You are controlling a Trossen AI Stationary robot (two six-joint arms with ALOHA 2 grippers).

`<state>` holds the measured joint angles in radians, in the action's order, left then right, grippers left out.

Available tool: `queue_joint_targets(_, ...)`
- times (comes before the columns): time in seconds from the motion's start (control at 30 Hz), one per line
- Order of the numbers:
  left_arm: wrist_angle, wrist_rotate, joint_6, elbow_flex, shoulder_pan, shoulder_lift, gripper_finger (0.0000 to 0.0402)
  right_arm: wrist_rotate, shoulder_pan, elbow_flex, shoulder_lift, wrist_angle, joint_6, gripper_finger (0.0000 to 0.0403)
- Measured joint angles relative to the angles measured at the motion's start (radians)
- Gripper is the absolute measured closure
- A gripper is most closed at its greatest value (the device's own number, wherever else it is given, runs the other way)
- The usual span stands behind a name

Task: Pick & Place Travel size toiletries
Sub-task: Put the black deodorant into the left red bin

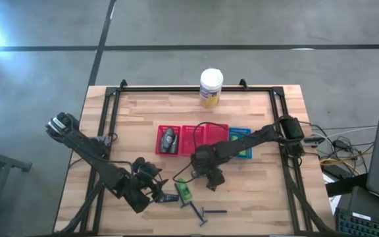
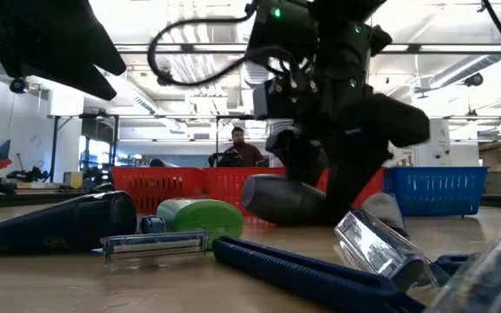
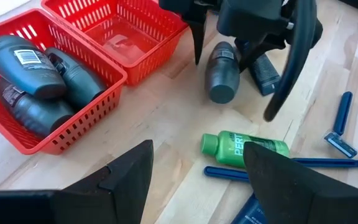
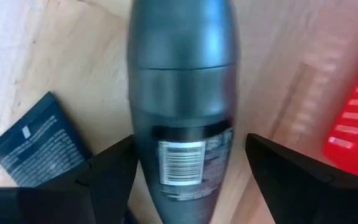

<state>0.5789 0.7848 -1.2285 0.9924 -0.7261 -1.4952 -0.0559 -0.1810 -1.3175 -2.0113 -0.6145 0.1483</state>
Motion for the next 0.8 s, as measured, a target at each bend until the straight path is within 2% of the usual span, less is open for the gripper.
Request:
queue_joint_targets(0.13,0.002,-0.001,0.000,0.000,0.000,0.000,0.0147,-0.003,0.000,0.031,0.004,0.045,-0.011,0.0103)
queue_joint_targets(0.23,0.003,-0.001,0.001,-0.003,0.000,0.000,0.0147,-0.010,0.001,0.035,0.005,0.085,-0.014,0.0115)
queue_joint_targets(0.5,-0.002,-0.007,0.098,-0.002,0.000,0.000,0.0149,-0.030,0.006,0.029,0.002,0.095,-0.044,0.0209)
queue_joint_targets(0.63,-0.011,-0.007,0.183,0.012,0.000,0.000,0.0150,-0.031,0.005,0.028,0.016,0.060,-0.045,0.0210)
queue_joint_targets(0.8,-0.036,-0.011,0.318,0.036,0.000,0.001,0.0150,-0.042,0.006,0.031,0.092,0.017,-0.101,0.0209)
